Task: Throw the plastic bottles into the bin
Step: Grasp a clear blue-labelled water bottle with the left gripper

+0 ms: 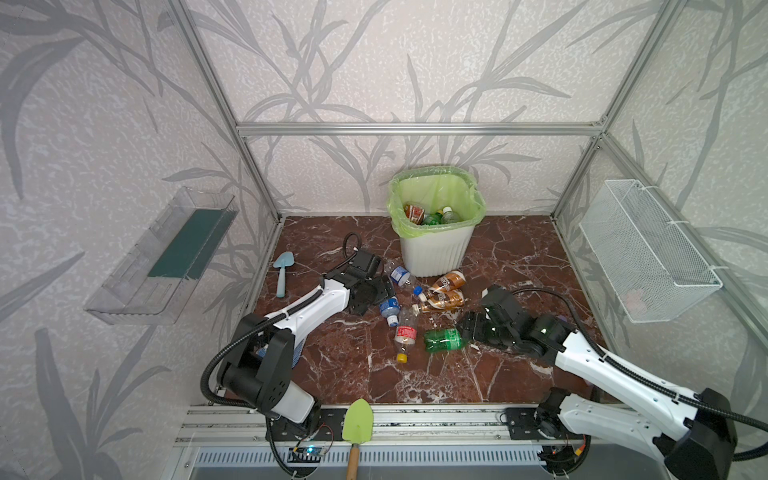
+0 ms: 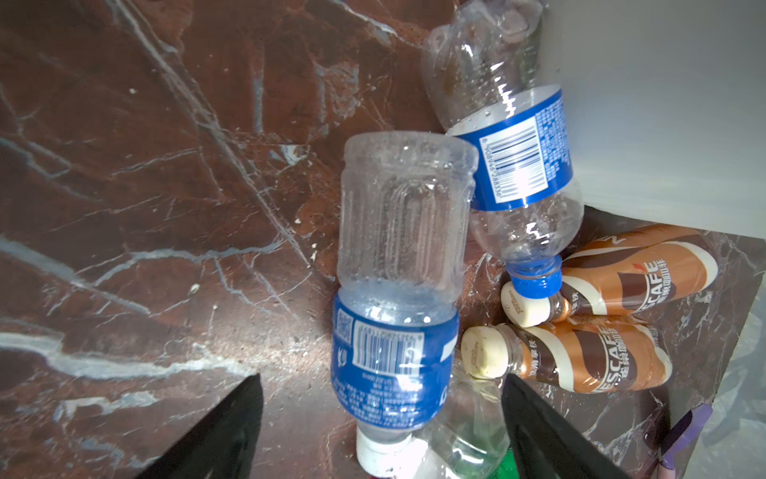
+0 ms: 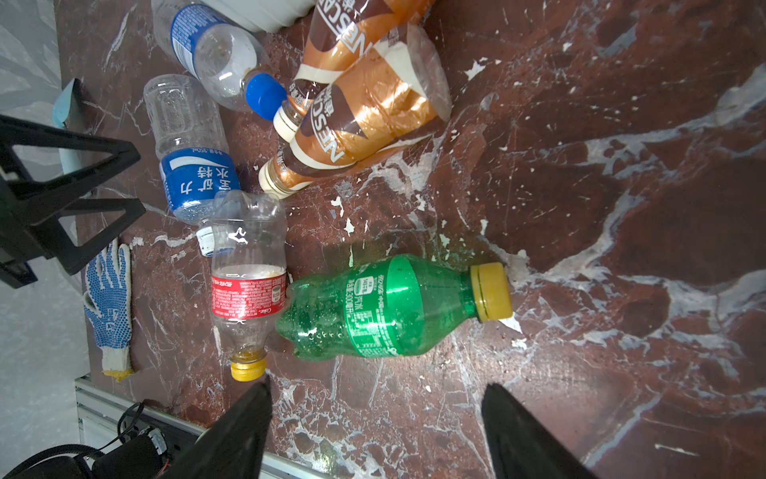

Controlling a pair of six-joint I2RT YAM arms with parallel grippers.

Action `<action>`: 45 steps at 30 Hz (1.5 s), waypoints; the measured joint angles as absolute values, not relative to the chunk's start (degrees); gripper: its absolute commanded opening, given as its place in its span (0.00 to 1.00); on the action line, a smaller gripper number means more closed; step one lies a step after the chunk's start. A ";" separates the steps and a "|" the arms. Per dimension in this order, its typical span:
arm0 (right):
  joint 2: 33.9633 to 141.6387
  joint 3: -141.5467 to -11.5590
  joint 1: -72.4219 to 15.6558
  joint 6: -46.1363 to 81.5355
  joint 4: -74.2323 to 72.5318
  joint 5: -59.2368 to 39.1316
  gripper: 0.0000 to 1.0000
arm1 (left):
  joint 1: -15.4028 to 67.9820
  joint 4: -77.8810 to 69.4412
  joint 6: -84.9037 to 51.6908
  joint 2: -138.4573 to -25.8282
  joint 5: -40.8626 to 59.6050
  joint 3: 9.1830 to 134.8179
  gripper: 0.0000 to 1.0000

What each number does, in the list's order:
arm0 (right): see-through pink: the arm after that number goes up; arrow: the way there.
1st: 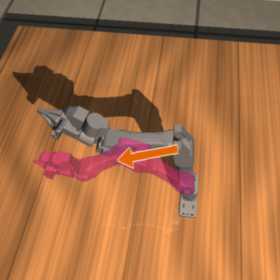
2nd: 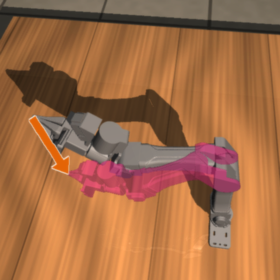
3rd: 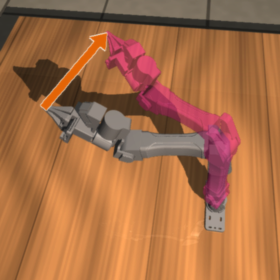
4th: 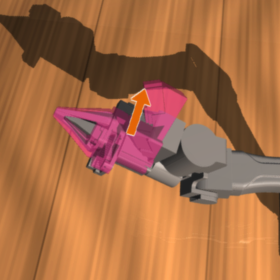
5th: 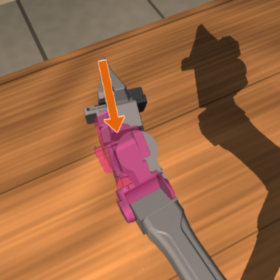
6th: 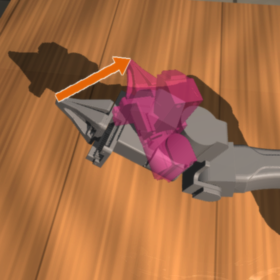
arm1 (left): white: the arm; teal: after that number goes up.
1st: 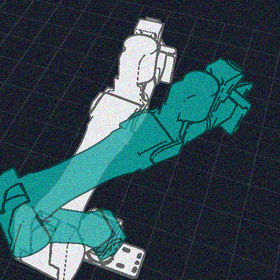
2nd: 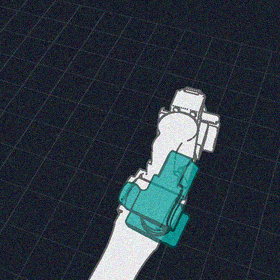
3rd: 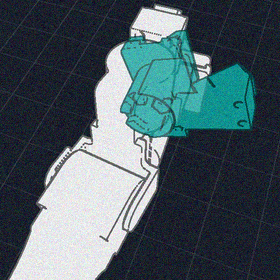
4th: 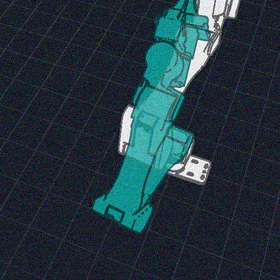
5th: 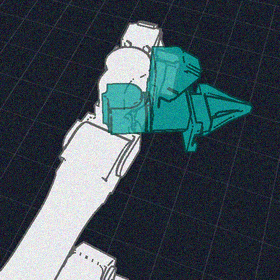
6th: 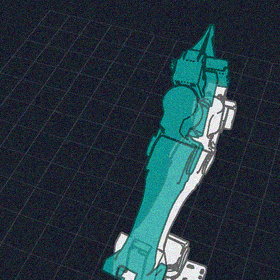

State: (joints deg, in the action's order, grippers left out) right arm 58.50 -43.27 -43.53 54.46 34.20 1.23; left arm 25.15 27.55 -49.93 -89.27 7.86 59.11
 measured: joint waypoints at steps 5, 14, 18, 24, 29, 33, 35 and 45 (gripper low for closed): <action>58.06 -43.27 -43.55 54.48 34.35 1.41 0.81 | 25.12 27.20 -49.47 -93.65 7.86 62.06 0.89; 58.02 -43.27 -43.55 54.48 34.61 1.48 0.81 | 25.12 27.40 -48.10 -99.66 8.69 63.07 0.83; 58.02 -43.27 -43.55 54.48 34.59 1.50 0.80 | 25.12 27.44 -47.42 -100.49 8.69 63.07 0.78; 58.02 -43.27 -43.55 54.50 34.57 1.50 0.79 | 25.06 27.51 -46.44 -100.49 8.64 63.05 0.66; 58.13 -43.27 -43.55 54.52 34.54 1.48 0.79 | 24.32 27.42 -45.54 -99.68 8.64 62.41 0.58; 58.74 -43.27 -43.55 54.50 34.44 1.45 0.78 | 23.57 27.46 -44.97 -98.08 8.64 60.60 0.57; 59.20 -43.27 -43.55 54.50 34.15 1.43 0.78 | 23.33 27.81 -44.75 -96.75 8.62 59.37 0.57; 60.75 -43.27 -43.75 54.52 33.28 1.41 0.78 | 21.98 30.02 -43.57 -88.86 7.53 54.74 0.57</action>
State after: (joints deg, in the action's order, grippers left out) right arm 60.75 -43.27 -43.75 54.52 33.28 1.41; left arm 21.98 30.02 -43.57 -88.86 7.53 54.74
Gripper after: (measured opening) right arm 0.776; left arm 0.570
